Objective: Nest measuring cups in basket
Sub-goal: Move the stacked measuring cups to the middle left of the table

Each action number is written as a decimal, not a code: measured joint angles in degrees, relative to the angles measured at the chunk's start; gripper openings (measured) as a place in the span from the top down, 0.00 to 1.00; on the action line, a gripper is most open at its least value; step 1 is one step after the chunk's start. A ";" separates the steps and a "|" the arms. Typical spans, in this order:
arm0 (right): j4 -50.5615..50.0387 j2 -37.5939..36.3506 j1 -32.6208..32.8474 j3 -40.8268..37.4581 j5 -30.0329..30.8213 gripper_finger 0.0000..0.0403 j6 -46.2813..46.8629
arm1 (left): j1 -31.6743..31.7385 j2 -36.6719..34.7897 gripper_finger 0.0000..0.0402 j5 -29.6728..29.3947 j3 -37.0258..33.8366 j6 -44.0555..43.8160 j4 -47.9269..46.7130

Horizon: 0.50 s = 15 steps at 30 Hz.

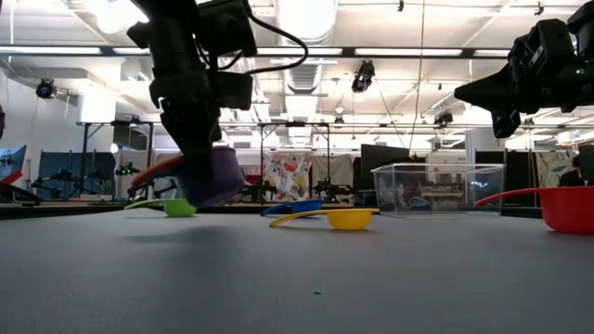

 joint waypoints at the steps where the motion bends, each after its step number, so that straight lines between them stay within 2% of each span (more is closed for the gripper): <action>1: 0.00 0.00 -0.01 -0.01 0.01 0.98 0.00 | 0.18 0.00 0.97 0.11 -0.02 0.17 0.02; 15: 0.00 0.00 0.01 0.01 -0.01 0.98 -0.01 | 0.44 0.02 0.87 0.47 -0.07 -0.25 0.00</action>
